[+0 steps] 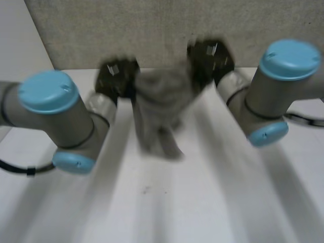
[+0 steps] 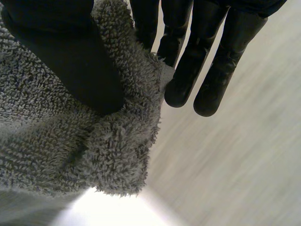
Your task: Fold the towel.
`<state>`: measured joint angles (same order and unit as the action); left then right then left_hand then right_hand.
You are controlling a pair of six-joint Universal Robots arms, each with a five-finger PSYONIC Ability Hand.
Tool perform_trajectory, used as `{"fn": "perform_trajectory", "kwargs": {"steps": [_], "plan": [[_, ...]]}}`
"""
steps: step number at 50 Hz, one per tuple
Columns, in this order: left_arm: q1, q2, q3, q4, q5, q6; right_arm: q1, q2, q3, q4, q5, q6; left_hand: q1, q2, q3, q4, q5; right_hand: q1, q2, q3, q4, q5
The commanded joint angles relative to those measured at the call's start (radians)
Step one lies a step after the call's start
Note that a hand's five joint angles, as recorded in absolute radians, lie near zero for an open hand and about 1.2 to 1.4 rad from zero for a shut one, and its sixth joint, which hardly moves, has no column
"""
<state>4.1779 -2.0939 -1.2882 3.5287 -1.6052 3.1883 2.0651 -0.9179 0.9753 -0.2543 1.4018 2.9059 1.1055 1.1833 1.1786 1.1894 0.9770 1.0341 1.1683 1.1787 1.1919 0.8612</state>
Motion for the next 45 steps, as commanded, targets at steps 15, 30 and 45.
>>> {"fn": "perform_trajectory", "kwargs": {"steps": [15,30,45], "plan": [[-0.041,0.087,-0.341,0.108,-0.091,0.171,-0.002,0.007,0.106,0.190,-0.055,-0.123,0.291,0.213,0.218,0.207,0.245,0.362,0.228,0.218,0.204,0.361],[-0.226,0.093,-0.416,-0.298,-0.101,0.170,-0.028,0.004,0.267,0.386,-0.061,-0.277,-0.212,-0.290,-0.285,-0.296,-0.258,0.362,0.228,0.218,0.204,0.361],[-0.190,0.224,-0.388,-0.321,-0.101,0.171,-0.103,-0.052,0.336,0.360,-0.041,-0.289,-0.730,-0.808,-0.804,-0.814,-0.777,0.034,-0.100,-0.110,-0.123,0.033]]}}
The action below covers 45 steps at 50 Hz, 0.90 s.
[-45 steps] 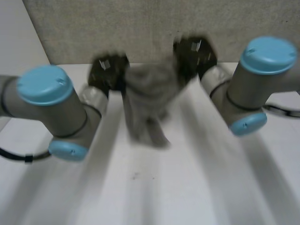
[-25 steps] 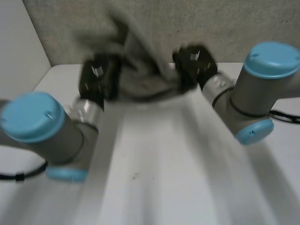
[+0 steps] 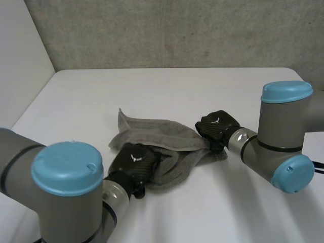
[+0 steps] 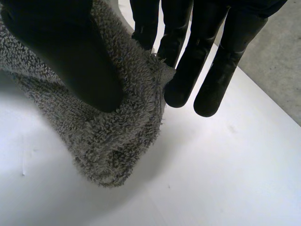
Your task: Fold the towel.
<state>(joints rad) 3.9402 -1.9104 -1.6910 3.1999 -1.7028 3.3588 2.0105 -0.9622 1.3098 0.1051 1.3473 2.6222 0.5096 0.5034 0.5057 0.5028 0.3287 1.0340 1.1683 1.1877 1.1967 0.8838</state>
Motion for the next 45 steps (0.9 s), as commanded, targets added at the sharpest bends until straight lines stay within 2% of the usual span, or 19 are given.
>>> {"fn": "perform_trajectory", "kwargs": {"steps": [1,2,3,4,6,8,19,28,32,37,45], "plan": [[0.072,0.059,0.011,0.006,-0.003,0.001,-0.059,-0.013,-0.003,0.004,0.018,-0.004,-0.161,-0.155,-0.157,-0.154,-0.154,-0.282,-0.417,-0.436,-0.445,-0.307],[0.086,0.074,0.008,0.006,-0.001,-0.001,-0.059,-0.013,-0.003,0.004,0.018,-0.004,-0.164,-0.158,-0.160,-0.157,-0.158,-0.286,-0.420,-0.439,-0.448,-0.310],[0.087,0.074,0.008,0.006,-0.001,-0.001,-0.068,-0.024,-0.006,0.004,0.024,-0.002,-0.164,-0.158,-0.160,-0.157,-0.158,-0.541,-0.676,-0.695,-0.704,-0.566],[0.094,0.089,0.007,0.005,-0.003,-0.001,-0.068,-0.024,-0.006,0.004,0.024,-0.002,-0.167,-0.161,-0.163,-0.160,-0.161,-0.544,-0.678,-0.698,-0.707,-0.568],[0.099,0.105,0.005,0.005,-0.001,-0.002,-0.081,-0.055,-0.006,0.007,0.030,0.010,-0.179,-0.172,-0.175,-0.172,-0.172,-0.784,-0.918,-0.937,-0.946,-0.808],[0.116,0.137,0.004,0.003,0.000,-0.002,-0.082,-0.073,-0.003,0.007,0.030,0.013,-0.179,-0.172,-0.175,-0.172,-0.172,-0.859,-0.994,-1.013,-1.022,-0.884],[0.131,0.166,0.030,0.008,0.012,-0.007,-0.091,-0.162,0.062,0.013,0.016,0.140,-0.179,-0.172,-0.175,-0.172,-0.172,-0.859,-0.994,-1.013,-1.022,-0.884],[0.129,0.145,0.099,0.011,0.015,-0.061,-0.166,-0.204,0.183,0.012,0.006,0.240,-0.173,-0.167,-0.169,-0.166,-0.166,-0.844,-0.978,-0.997,-1.006,-0.868],[0.125,0.073,0.140,0.011,0.015,-0.070,-0.194,-0.239,0.243,-0.005,-0.016,0.291,-0.161,-0.155,-0.157,-0.154,-0.155,-0.744,-0.878,-0.897,-0.906,-0.768],[0.131,-0.017,0.197,0.012,0.015,-0.067,-0.236,-0.271,0.371,-0.086,-0.102,0.398,-0.117,-0.111,-0.113,-0.110,-0.111,-0.694,-0.828,-0.847,-0.856,-0.718],[0.152,-0.136,0.254,0.014,0.023,-0.065,-0.234,-0.271,0.480,-0.212,-0.126,0.492,-0.006,0.000,-0.002,0.001,0.001,-0.662,-0.796,-0.815,-0.824,-0.686]]}}
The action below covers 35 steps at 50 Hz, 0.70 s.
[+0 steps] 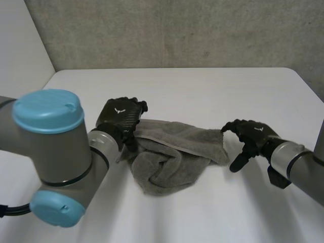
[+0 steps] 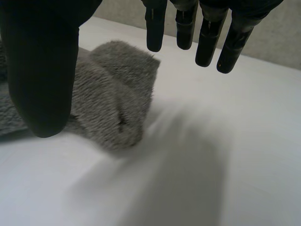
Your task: Fold the towel.
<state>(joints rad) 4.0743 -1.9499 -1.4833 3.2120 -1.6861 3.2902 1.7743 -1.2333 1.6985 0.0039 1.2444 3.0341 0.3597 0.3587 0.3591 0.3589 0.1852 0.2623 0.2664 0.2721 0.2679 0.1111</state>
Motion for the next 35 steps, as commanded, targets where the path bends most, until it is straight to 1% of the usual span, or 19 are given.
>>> {"fn": "perform_trajectory", "kwargs": {"steps": [1,7,8,11,12,14,15,16,17,18,19,23,25,27,31,32,33,34,35], "plan": [[0.029,-0.113,0.055,0.002,0.014,0.003,0.002,0.000,0.092,-0.111,-0.023,0.080,0.214,0.215,0.215,0.215,0.214,0.110,0.106,0.101,0.105,0.087],[0.052,-0.149,0.067,0.012,0.051,0.003,0.013,0.035,0.098,-0.159,-0.025,0.101,0.403,0.404,0.403,0.404,0.403,0.163,0.159,0.153,0.158,0.140],[0.058,-0.155,0.069,0.026,0.063,0.003,0.013,0.060,0.089,-0.172,-0.025,0.110,0.493,0.494,0.494,0.494,0.493,0.175,0.171,0.165,0.169,0.152],[0.066,-0.161,0.066,0.057,0.080,0.003,0.013,0.092,0.070,-0.208,-0.023,0.138,0.608,0.609,0.608,0.609,0.608,0.262,0.258,0.253,0.257,0.239],[0.066,-0.161,0.066,0.057,0.080,0.003,0.013,0.092,0.070,-0.208,-0.023,0.138,0.608,0.609,0.609,0.609,0.608,0.263,0.259,0.253,0.257,0.240],[0.070,-0.167,0.067,0.083,0.091,0.003,0.020,0.118,0.046,-0.252,-0.017,0.157,0.790,0.791,0.790,0.790,0.790,0.386,0.382,0.376,0.380,0.362],[0.070,-0.167,0.067,0.083,0.091,0.003,0.020,0.118,0.046,-0.252,-0.017,0.157,0.790,0.791,0.791,0.791,0.790,0.386,0.382,0.377,0.381,0.363],[0.072,-0.169,0.069,0.097,0.097,0.003,0.034,0.133,0.027,-0.274,-0.011,0.161,0.869,0.870,0.869,0.870,0.869,0.462,0.458,0.452,0.456,0.439],[0.072,-0.169,0.069,0.097,0.097,0.003,0.051,0.152,0.006,-0.291,-0.010,0.167,0.870,0.871,0.870,0.870,0.870,0.562,0.557,0.552,0.556,0.538],[0.077,-0.172,0.071,0.110,0.103,0.003,0.051,0.152,0.006,-0.291,-0.010,0.167,0.980,0.981,0.981,0.981,0.980,0.563,0.558,0.553,0.557,0.539],[0.080,-0.175,0.071,0.124,0.108,0.003,0.066,0.169,-0.020,-0.303,-0.005,0.176,1.036,1.037,1.037,1.037,1.036,0.664,0.660,0.654,0.659,0.641],[0.081,-0.179,0.072,0.152,0.123,0.003,0.085,0.210,-0.069,-0.306,0.009,0.186,1.037,1.038,1.037,1.037,1.037,0.809,0.805,0.799,0.804,0.786],[0.083,-0.181,0.071,0.161,0.134,0.003,0.111,0.250,-0.117,-0.300,0.029,0.190,1.037,1.038,1.037,1.037,1.037,0.999,0.995,0.989,0.994,0.976],[0.084,-0.188,0.072,0.166,0.144,0.003,0.125,0.264,-0.134,-0.300,0.038,0.190,1.037,1.038,1.037,1.037,1.037,1.052,1.048,1.043,1.047,1.029],[0.086,-0.195,0.077,0.167,0.144,0.003,0.137,0.281,-0.155,-0.295,0.046,0.193,1.037,1.038,1.037,1.037,1.037,1.032,1.028,1.023,1.027,1.009],[0.092,-0.195,0.077,0.169,0.146,0.003,0.139,0.282,-0.160,-0.291,0.044,0.192,1.037,1.038,1.037,1.037,1.037,0.907,0.903,0.898,0.902,0.884],[0.100,-0.195,0.072,0.169,0.144,0.003,0.145,0.281,-0.158,-0.285,0.044,0.192,1.037,1.038,1.037,1.037,1.037,0.705,0.701,0.696,0.700,0.682],[0.100,-0.195,0.072,0.169,0.144,0.003,0.145,0.281,-0.158,-0.285,0.044,0.192,1.037,1.038,1.037,1.037,1.037,0.703,0.699,0.694,0.698,0.680],[0.106,-0.195,0.069,0.169,0.144,0.005,0.148,0.276,-0.157,-0.271,0.044,0.192,1.037,1.038,1.037,1.037,1.037,0.616,0.612,0.606,0.611,0.593]]}}
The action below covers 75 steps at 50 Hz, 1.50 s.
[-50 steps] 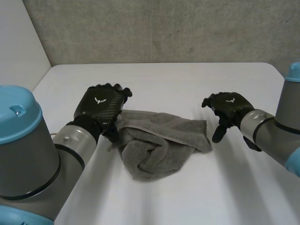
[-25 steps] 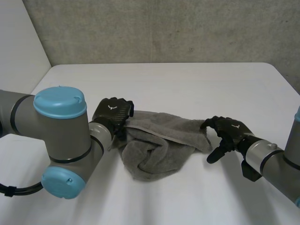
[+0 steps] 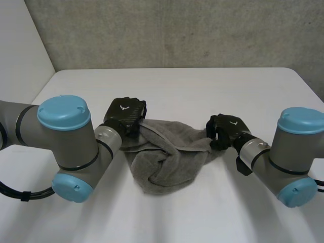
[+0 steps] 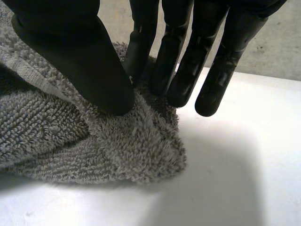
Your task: Fold the towel.
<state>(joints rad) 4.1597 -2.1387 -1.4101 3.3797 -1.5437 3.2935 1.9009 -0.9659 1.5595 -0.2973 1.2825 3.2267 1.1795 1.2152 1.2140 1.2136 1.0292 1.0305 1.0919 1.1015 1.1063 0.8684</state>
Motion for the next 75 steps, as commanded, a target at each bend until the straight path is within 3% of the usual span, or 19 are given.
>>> {"fn": "perform_trajectory", "kwargs": {"steps": [1,6,22,35,38,39,40,41,45,51,52,53,55,56,58,60,67,75], "plan": [[0.020,-0.006,-0.004,0.001,0.002,0.002,0.023,0.007,-0.018,0.044,0.006,-0.001,0.217,0.181,0.182,0.183,0.192,-0.191,-0.252,-0.262,-0.266,-0.203],[0.033,-0.004,-0.004,0.003,0.000,0.002,0.023,-0.008,-0.016,0.093,0.005,-0.005,0.217,0.181,0.182,0.183,0.192,-0.364,-0.425,-0.435,-0.440,-0.376],[0.080,0.007,-0.013,0.003,-0.007,0.060,0.007,-0.088,0.054,0.125,-0.017,-0.019,0.217,0.181,0.182,0.183,0.192,-0.358,-0.420,-0.429,-0.434,-0.371],[0.088,0.008,-0.015,0.001,-0.009,0.061,0.006,-0.050,0.071,0.101,-0.012,-0.085,0.217,0.181,0.182,0.183,0.192,-0.338,-0.399,-0.409,-0.414,-0.350],[0.088,0.007,-0.018,0.001,-0.009,0.060,0.014,-0.022,0.054,0.079,-0.011,-0.104,0.217,0.181,0.182,0.183,0.192,-0.159,-0.220,-0.230,-0.235,-0.171],[0.088,0.005,-0.018,0.001,-0.009,0.060,0.017,-0.007,0.039,0.058,-0.011,-0.110,0.217,0.181,0.182,0.183,0.192,0.036,-0.025,-0.035,-0.040,0.024],[0.088,0.005,-0.018,0.001,-0.009,0.060,0.017,-0.007,0.039,0.058,-0.011,-0.110,0.217,0.181,0.182,0.183,0.192,0.038,-0.023,-0.033,-0.038,0.026],[0.088,0.003,-0.016,0.003,-0.007,0.061,0.018,0.012,0.019,0.037,-0.008,-0.113,0.217,0.181,0.182,0.183,0.192,0.332,0.270,0.261,0.256,0.319],[0.088,-0.003,0.002,0.006,-0.003,0.064,0.021,0.041,-0.114,0.006,0.001,-0.146,0.217,0.181,0.182,0.183,0.192,0.366,0.304,0.295,0.290,0.353],[0.132,0.014,0.094,0.181,-0.003,0.083,0.027,0.003,-0.308,-0.006,0.021,-0.245,0.217,0.181,0.182,0.183,0.192,0.366,0.304,0.295,0.290,0.353],[0.158,0.037,0.106,0.269,-0.001,0.089,0.027,-0.029,-0.361,-0.035,0.043,-0.270,0.217,0.181,0.182,0.183,0.192,0.366,0.304,0.295,0.290,0.353],[0.158,0.037,0.106,0.270,-0.001,0.089,0.027,-0.063,-0.395,-0.098,0.072,-0.284,0.217,0.181,0.182,0.183,0.192,0.366,0.304,0.295,0.290,0.353],[0.189,0.110,0.115,0.485,0.002,0.086,0.029,-0.094,-0.413,-0.188,0.099,-0.297,0.217,0.181,0.182,0.183,0.192,0.366,0.304,0.295,0.290,0.353],[0.189,0.111,0.115,0.486,0.002,0.086,0.029,-0.094,-0.414,-0.189,0.100,-0.297,0.217,0.181,0.182,0.183,0.192,0.366,0.304,0.295,0.290,0.353],[0.198,0.169,0.117,0.681,-0.001,0.081,0.029,-0.143,-0.420,-0.372,0.148,-0.298,0.217,0.181,0.182,0.183,0.192,0.366,0.304,0.295,0.290,0.353],[0.198,0.192,0.108,0.734,-0.001,0.081,0.029,-0.167,-0.414,-0.420,0.156,-0.304,0.217,0.181,0.182,0.183,0.192,0.366,0.304,0.295,0.290,0.353],[0.203,0.272,0.025,0.676,0.000,0.083,0.033,-0.192,-0.383,-0.298,0.147,-0.306,0.217,0.181,0.182,0.183,0.192,0.366,0.304,0.295,0.290,0.353],[0.208,0.280,-0.170,0.421,-0.001,0.092,0.058,-0.148,-0.291,0.123,0.023,-0.401,0.217,0.181,0.182,0.183,0.192,0.366,0.304,0.295,0.290,0.353]]}}
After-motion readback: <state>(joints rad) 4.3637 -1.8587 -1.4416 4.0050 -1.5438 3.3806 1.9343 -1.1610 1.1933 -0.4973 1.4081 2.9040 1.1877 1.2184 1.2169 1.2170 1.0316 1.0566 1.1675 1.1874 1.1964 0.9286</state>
